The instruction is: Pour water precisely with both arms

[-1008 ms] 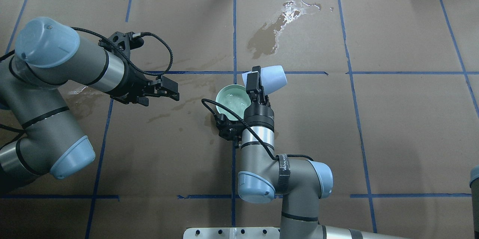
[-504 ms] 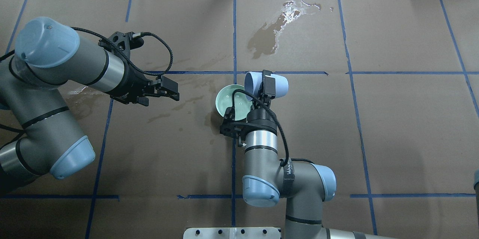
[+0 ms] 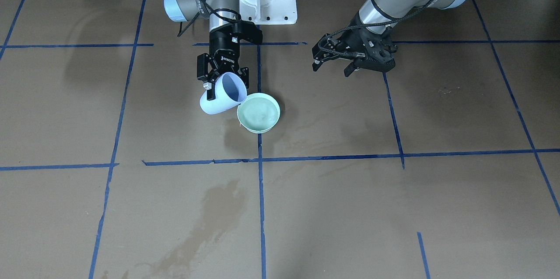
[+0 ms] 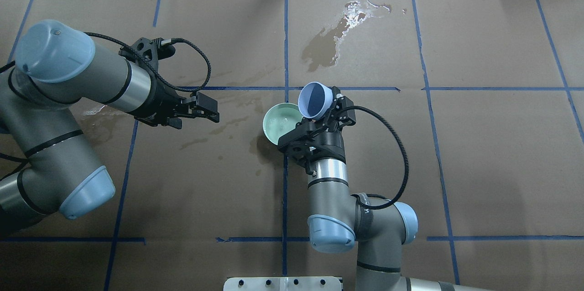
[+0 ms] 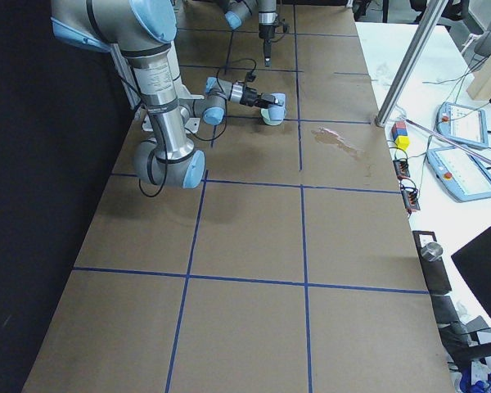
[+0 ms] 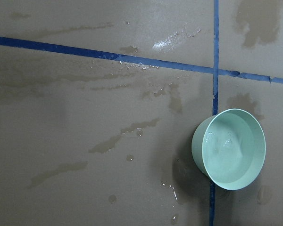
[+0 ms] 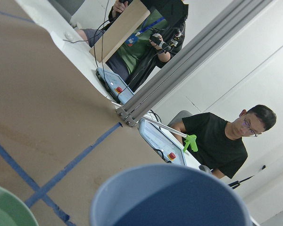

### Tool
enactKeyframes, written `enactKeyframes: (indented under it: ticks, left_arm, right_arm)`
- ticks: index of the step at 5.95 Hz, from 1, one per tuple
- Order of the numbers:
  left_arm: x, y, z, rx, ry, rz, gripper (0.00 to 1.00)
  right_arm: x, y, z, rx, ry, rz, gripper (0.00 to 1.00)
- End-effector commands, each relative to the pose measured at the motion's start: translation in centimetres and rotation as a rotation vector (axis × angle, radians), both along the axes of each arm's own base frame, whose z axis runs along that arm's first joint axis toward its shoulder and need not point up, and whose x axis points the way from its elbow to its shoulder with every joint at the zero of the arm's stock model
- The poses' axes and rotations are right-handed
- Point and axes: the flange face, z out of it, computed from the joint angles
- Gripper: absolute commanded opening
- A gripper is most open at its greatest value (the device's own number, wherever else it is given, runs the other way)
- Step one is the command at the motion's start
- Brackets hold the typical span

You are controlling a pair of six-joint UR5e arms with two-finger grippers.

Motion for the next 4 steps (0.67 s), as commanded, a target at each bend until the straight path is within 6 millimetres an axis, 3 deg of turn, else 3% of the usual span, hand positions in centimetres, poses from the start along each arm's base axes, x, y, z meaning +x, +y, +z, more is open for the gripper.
enactKeyframes:
  ticks: [1,2,4]
  left_arm:
    - [-0.2,0.1,-0.3,0.004,0.005,-0.001,1.00]
    - [-0.3,0.2,-0.5,0.006,0.008,-0.001,1.00]
    - [-0.4,0.3,-0.2,0.004,0.005,-0.001,1.00]
  right_arm:
    - [0.9,0.0,1.1,-0.052,-0.361,0.032,0.12]
    - [2.4,0.6,4.8,-0.097,-0.551,0.024,0.12]
    - [5.8,0.5,11.6,-0.103,-0.561,0.038,0.13]
